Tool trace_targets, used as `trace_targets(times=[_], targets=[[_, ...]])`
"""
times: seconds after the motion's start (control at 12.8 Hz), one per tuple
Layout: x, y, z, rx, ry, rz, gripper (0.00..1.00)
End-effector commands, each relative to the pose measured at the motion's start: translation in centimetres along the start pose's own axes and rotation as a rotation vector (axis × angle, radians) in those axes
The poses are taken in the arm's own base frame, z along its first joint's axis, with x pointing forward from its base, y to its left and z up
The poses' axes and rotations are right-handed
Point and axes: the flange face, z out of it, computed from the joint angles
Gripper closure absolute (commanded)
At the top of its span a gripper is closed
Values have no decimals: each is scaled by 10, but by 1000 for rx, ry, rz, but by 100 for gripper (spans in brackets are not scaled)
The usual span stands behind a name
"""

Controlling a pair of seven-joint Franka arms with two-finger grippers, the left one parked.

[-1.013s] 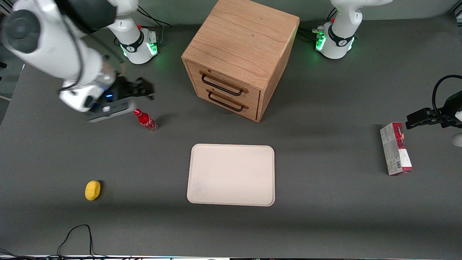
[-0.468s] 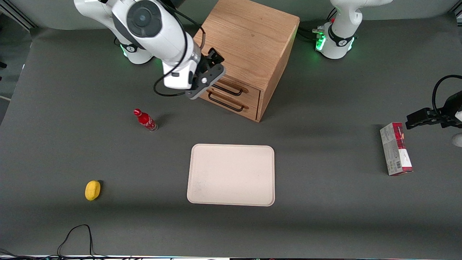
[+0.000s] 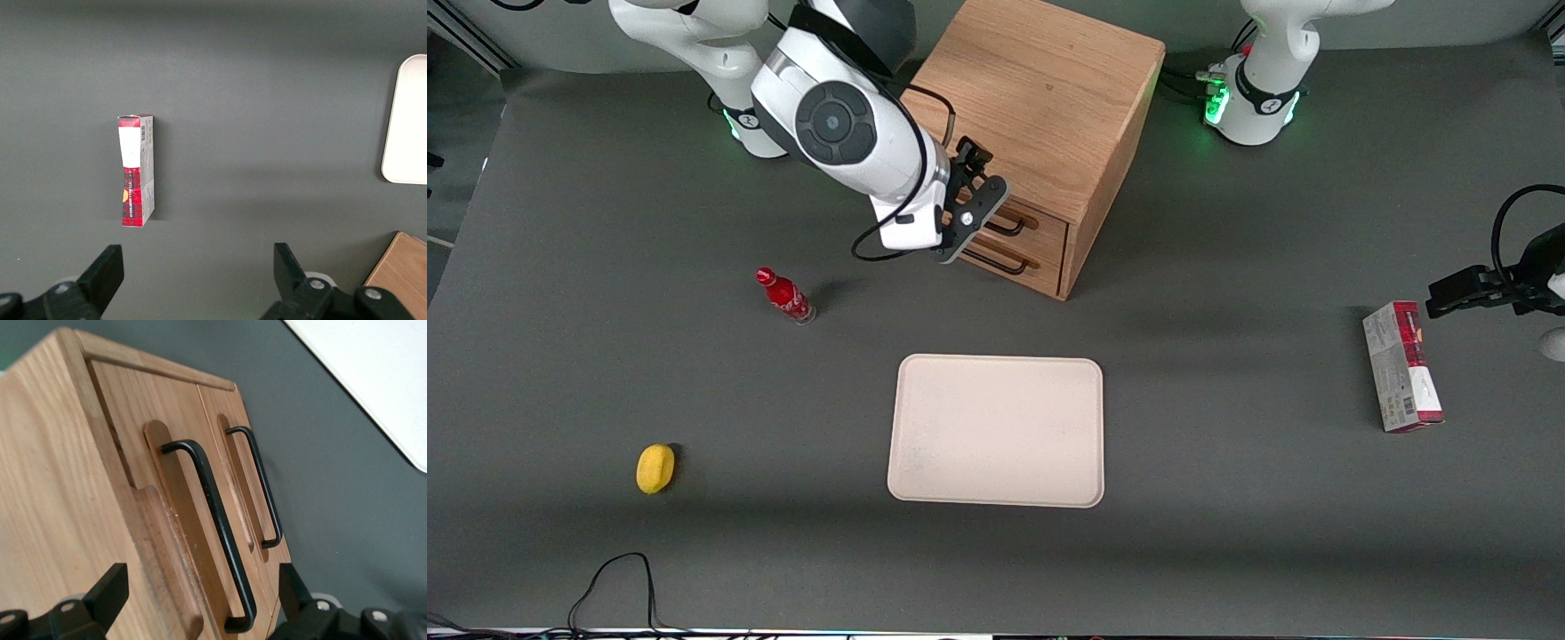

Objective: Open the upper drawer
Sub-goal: 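Hook the right gripper onto the upper drawer's black handle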

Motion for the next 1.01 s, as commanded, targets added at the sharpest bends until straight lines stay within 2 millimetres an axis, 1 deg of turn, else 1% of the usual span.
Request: trace_targets(times=[0.0,0.31,0.47,0.62,0.78,0.94], targets=[[-3,6,16,-43,-18,-70,0],[-1,14,26,-64,-6,-89,0],[-1,19,27,-62,-7,-104,0],[-2,37,22,-60,-6,-124,0],[0,35,26,-56,0,-127,0],[3,37,33,-51,9,-125,0]])
